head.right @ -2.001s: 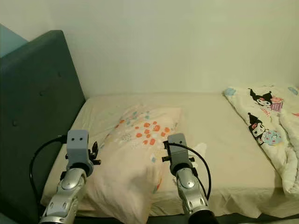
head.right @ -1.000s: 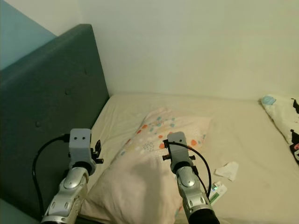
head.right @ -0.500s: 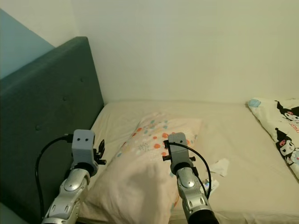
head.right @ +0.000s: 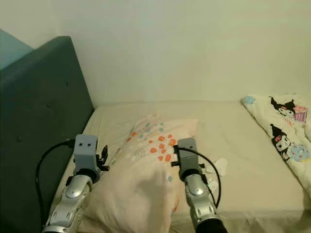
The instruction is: Clean up the room
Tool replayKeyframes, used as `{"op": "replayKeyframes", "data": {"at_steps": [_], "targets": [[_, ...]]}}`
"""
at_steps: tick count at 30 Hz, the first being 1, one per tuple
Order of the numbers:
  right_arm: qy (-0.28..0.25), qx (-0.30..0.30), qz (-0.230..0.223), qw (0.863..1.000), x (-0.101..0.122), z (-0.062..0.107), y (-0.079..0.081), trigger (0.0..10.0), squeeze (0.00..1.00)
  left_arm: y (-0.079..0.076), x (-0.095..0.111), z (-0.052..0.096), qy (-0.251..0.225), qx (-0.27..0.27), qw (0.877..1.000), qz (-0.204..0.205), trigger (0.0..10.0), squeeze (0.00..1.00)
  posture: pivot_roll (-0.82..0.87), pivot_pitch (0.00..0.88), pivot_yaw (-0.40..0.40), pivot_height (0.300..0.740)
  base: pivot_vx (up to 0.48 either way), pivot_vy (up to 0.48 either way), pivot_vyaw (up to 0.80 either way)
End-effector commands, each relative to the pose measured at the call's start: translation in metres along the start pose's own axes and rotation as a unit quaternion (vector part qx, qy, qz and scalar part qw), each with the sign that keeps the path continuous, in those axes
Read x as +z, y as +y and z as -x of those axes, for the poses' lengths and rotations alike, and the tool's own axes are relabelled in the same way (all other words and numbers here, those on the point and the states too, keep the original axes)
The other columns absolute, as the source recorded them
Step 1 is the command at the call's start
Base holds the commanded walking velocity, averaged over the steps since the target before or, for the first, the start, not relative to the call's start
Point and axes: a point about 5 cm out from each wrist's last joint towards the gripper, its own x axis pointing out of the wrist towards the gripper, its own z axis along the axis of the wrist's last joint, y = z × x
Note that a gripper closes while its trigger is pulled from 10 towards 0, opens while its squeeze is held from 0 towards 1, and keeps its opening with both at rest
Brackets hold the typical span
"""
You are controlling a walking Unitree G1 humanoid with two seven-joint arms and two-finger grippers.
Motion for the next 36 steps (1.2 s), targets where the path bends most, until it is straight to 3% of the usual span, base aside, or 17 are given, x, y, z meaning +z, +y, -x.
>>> {"op": "replayKeyframes", "data": {"at_steps": [1,6,9,11,13,28,36], "targets": [[0.005,-0.005,0.006,1.0,-0.0021,0.0004,-0.0043,10.0,0.0,-0.0011,-0.0049,0.0003,0.014,0.001,1.0,-0.001,10.0,0.0,-0.01,0.029,0.003,0.74,0.0,-0.48,0.0],[0.005,-0.006,0.006,1.0,-0.0019,0.0,-0.0045,10.0,0.0,-0.0008,-0.0052,-0.0001,0.017,0.003,1.0,-0.001,10.0,0.0,-0.01,0.029,0.002,0.74,0.0,-0.48,0.0],[0.005,-0.006,0.006,1.0,-0.0021,0.0002,-0.0046,10.0,0.0,-0.0014,-0.0047,0.0002,0.015,0.0,1.0,-0.015,10.0,0.0,-0.01,0.029,0.002,0.74,0.0,0.0,0.0],[0.006,-0.006,0.006,1.0,-0.0023,0.0004,-0.0045,10.0,0.0,-0.004,-0.0045,0.0009,0.018,-0.009,1.0,0.01,10.0,0.0,-0.01,0.03,0.004,0.74,0.0,0.0,0.0],[0.006,-0.007,0.005,1.0,-0.0023,0.0003,-0.0045,10.0,0.0,-0.0046,-0.0069,0.0006,0.028,-0.012,1.0,0.0,10.0,0.0,-0.01,0.03,0.004,0.74,0.0,0.0,0.0],[0.006,-0.006,0.005,1.0,-0.003,0.001,-0.0038,10.0,0.0,-0.0036,-0.0076,0.0009,0.028,-0.018,0.999,-0.011,10.0,0.0,-0.01,0.028,0.007,0.74,0.0,0.446,0.0],[0.007,-0.007,0.004,1.0,-0.0035,0.0017,-0.0039,10.0,0.0,-0.0102,-0.0067,0.0001,0.028,-0.029,0.999,-0.009,10.0,0.0,-0.01,0.027,0.009,0.74,0.0,0.0,0.0]]}}
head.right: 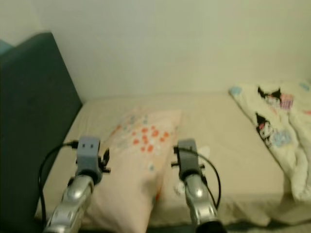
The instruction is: Clean up the room
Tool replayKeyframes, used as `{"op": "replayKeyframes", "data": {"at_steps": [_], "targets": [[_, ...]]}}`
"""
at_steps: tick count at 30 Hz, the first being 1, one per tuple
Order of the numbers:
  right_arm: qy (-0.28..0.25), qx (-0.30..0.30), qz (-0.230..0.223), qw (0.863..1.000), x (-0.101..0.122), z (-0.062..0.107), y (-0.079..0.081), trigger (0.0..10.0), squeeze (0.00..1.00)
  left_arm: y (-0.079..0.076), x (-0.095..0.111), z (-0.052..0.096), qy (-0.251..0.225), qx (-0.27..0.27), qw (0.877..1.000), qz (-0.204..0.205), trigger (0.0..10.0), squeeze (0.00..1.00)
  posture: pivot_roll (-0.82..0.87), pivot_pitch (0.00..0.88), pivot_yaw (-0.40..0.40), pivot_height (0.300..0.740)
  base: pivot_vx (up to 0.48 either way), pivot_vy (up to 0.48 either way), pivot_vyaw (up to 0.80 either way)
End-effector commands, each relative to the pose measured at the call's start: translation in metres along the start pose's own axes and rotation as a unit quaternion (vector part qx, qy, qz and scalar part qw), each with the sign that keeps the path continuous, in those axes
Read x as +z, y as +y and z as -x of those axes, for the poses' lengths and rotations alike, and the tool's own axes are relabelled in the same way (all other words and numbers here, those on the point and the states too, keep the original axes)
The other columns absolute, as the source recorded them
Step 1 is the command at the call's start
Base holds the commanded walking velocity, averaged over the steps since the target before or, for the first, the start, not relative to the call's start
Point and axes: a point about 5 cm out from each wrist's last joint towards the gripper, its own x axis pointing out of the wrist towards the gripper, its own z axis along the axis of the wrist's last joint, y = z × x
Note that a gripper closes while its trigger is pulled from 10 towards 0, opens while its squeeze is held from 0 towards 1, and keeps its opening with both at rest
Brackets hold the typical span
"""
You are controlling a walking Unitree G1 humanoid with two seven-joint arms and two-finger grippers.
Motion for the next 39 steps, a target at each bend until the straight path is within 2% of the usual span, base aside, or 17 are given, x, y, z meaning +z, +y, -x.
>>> {"op": "replayKeyframes", "data": {"at_steps": [1,7,9,11,15,16,22,26,31,39], "targets": [[0.006,-0.001,0.001,1.0,-0.002,0.0,-0.001,10.0,0.0,-0.003,-0.003,0.001,0.006,-0.003,1.0,-0.002,10.0,0.0,-0.01,0.026,0.008,0.74,0.0,0.0,0.0],[0.021,-0.008,-0.007,1.0,-0.004,0.0,-0.004,10.0,0.0,-0.004,-0.002,0.002,0.003,-0.003,1.0,-0.003,10.0,0.0,-0.01,0.024,0.008,0.74,0.0,0.0,0.0],[0.057,-0.017,-0.007,0.998,-0.012,-0.001,-0.007,10.0,0.0,-0.005,-0.004,0.003,0.008,-0.008,1.0,-0.004,10.0,0.0,-0.01,0.023,0.008,0.74,0.0,0.0,0.0],[0.11,-0.016,0.015,0.994,-0.028,0.001,-0.012,10.0,0.0,-0.006,-0.008,0.005,0.02,-0.015,1.0,-0.003,10.0,0.0,-0.01,0.025,0.007,0.74,0.0,0.0,0.0],[0.139,-0.014,0.024,0.99,-0.036,0.003,-0.016,10.0,0.0,-0.006,-0.012,0.008,0.027,-0.026,0.999,-0.011,10.0,0.0,-0.01,0.025,0.007,0.74,0.0,0.0,0.0],[0.143,-0.006,0.039,0.989,-0.039,0.005,-0.017,10.0,0.0,-0.005,-0.015,0.011,0.03,-0.033,0.999,-0.01,10.0,0.0,-0.01,0.027,0.005,0.74,0.0,0.0,0.0],[0.135,-0.009,0.042,0.99,-0.038,0.006,-0.018,10.0,0.0,-0.003,-0.018,0.017,0.026,-0.044,0.999,0.0,10.0,0.0,-0.01,0.031,0.004,0.74,0.0,0.0,0.0],[0.128,-0.005,0.026,0.991,-0.035,0.006,-0.014,10.0,0.0,-0.011,-0.014,0.023,0.01,-0.082,0.996,0.032,10.0,0.0,-0.02,0.035,0.001,0.727,0.0,0.0,0.0],[0.125,-0.005,0.028,0.992,-0.034,0.006,-0.013,10.0,0.0,-0.022,-0.016,0.031,0.008,-0.123,0.992,0.029,10.0,0.0,-0.02,0.037,-0.001,0.712,0.0,0.0,0.0],[0.094,-0.001,0.022,0.995,-0.024,0.003,-0.013,10.0,0.0,-0.02,-0.016,0.028,0.013,-0.108,0.994,0.024,10.0,0.0,-0.02,0.042,0.001,0.707,0.0,0.0,0.0]]}}
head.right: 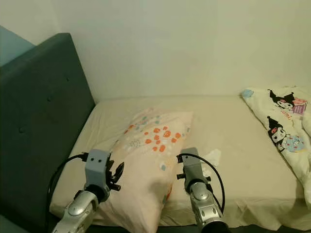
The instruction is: Clean up the room
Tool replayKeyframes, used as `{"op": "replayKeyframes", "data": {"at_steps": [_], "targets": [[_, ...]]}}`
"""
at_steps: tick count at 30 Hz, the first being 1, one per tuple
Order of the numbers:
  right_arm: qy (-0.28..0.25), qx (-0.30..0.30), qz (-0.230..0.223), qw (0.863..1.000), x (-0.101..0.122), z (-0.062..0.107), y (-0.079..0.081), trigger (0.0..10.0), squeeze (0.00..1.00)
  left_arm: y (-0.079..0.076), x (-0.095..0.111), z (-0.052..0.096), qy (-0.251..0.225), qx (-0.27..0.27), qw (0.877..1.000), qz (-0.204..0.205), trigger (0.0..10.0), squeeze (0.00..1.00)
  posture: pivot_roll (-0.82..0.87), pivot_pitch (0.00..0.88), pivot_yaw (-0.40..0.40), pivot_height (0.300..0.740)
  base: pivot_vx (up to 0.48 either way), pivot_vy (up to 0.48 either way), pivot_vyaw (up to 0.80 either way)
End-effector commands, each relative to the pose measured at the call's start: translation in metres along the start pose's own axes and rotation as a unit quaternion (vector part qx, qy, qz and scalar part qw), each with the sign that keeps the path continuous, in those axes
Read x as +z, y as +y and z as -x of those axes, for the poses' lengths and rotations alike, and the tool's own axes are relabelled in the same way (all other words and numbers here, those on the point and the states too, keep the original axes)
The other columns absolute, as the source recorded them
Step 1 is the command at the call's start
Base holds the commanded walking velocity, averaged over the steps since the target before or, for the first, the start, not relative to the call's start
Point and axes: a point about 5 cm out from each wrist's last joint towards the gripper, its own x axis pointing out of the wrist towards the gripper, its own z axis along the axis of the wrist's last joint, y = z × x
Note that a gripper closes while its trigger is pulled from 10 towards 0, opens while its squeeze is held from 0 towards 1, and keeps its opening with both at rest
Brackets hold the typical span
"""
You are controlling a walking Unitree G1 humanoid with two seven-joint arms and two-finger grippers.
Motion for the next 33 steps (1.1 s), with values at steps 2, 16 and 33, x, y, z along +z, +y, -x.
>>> {"op": "replayKeyframes", "data": {"at_steps": [2,16,33], "targets": [[-0.016,0.004,-0.006,1.0,0.0054,0.0009,0.0023,10.0,0.0,0.0007,0.0005,-0.0012,0.002,0.007,1.0,-0.002,10.0,0.0,-0.02,0.042,0.001,0.707,0.0,0.0,0.0],[-0.021,-0.013,-0.026,0.999,0.0059,0.0022,-0.0042,10.0,0.0,0.0009,0.0005,-0.0046,0.009,0.012,1.0,-0.018,10.0,0.0,-0.03,0.045,0.003,0.677,0.0,0.0,0.0],[-0.023,-0.01,-0.025,0.999,0.0078,0.0022,-0.0012,10.0,0.0,-0.0015,0.0027,-0.0068,0.007,0.005,1.0,-0.024,10.0,0.0,-0.03,0.047,0.009,0.613,0.0,0.0,0.0]]}}
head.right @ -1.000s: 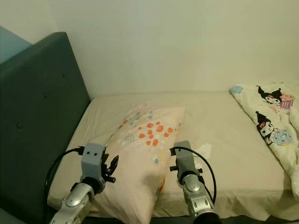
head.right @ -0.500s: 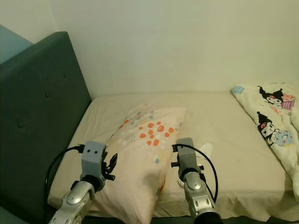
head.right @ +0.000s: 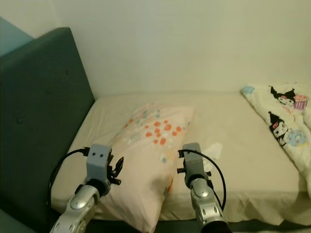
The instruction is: Clean up the room
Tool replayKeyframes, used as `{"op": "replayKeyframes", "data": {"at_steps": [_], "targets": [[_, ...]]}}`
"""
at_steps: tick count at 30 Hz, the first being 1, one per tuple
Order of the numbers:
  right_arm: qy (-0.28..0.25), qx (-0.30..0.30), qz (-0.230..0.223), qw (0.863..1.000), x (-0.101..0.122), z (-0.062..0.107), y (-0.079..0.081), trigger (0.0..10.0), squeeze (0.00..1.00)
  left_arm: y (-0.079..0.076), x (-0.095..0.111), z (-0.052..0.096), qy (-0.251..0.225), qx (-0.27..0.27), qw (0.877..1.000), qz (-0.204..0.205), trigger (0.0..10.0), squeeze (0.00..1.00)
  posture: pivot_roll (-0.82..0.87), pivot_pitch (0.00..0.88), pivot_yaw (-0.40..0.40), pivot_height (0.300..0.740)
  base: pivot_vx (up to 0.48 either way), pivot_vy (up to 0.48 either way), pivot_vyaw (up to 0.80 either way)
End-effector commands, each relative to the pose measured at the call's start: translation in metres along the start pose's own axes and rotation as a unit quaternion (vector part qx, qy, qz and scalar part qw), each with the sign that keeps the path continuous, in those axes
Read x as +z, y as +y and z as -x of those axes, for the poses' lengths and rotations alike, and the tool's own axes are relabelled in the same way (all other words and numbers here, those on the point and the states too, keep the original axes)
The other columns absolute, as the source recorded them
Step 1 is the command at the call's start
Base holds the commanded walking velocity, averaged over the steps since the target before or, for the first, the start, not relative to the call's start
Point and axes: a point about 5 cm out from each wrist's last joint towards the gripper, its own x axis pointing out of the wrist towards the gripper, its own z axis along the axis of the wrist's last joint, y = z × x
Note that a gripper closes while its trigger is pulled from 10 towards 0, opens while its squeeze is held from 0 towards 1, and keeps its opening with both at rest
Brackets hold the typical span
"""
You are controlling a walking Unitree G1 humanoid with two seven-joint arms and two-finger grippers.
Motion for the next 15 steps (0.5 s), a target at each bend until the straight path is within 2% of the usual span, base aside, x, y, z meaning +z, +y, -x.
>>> {"op": "replayKeyframes", "data": {"at_steps": [1,15], "targets": [[0.004,0.001,-0.005,1.0,-0.0018,0.0007,0.0012,10.0,0.0,-0.0012,-0.0053,0.0013,0.014,-0.003,1.0,-0.007,10.0,0.0,-0.03,0.047,0.009,0.613,0.0,0.0,0.0],[-0.004,-0.01,-0.018,1.0,0.0004,0.001,-0.001,10.0,0.0,-0.01,0.0034,-0.0011,-0.001,-0.038,0.999,0.004,10.0,0.0,-0.02,0.046,0.016,0.613,0.0,0.0,0.0]]}}
